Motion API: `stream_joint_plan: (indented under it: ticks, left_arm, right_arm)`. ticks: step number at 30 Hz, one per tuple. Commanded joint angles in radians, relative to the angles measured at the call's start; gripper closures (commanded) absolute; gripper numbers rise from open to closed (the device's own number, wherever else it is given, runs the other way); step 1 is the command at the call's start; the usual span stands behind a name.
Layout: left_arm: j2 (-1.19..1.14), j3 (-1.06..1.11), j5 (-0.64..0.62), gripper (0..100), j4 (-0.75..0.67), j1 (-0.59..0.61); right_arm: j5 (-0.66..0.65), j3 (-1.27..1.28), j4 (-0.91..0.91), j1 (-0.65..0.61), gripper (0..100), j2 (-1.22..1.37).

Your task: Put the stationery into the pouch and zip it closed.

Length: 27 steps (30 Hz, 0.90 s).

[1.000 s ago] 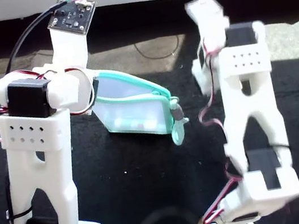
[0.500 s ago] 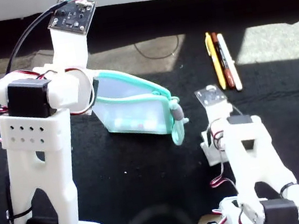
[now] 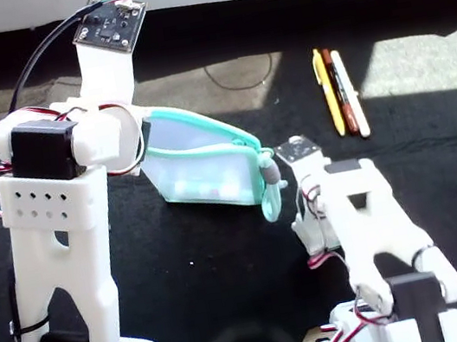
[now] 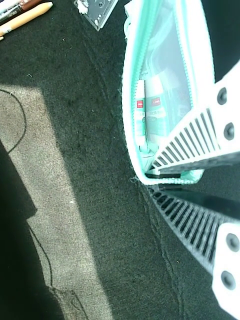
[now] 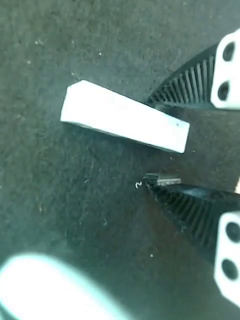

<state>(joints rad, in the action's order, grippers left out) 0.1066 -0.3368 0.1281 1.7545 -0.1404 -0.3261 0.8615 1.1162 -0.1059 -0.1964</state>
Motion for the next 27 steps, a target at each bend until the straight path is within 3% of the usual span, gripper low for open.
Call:
stream_joint_plan:
  ticks: [1,9,18,27]
  left_arm:
    - [-0.021,0.03,-0.002,99,0.006,0.002]
    - [-0.019,0.03,-0.002,99,0.011,0.002]
    - [-0.019,0.03,-0.002,99,0.009,0.002]
    - [-0.019,0.028,-0.002,99,0.009,0.002]
  right_arm:
    - [0.057,-0.119,0.07,-0.005,80.0,0.007]
    - [0.061,-0.246,0.084,-0.012,80.0,0.016]
    - [0.063,-0.392,0.042,-0.008,80.1,0.283]
    - [0.058,-0.478,0.041,-0.012,87.8,0.415]
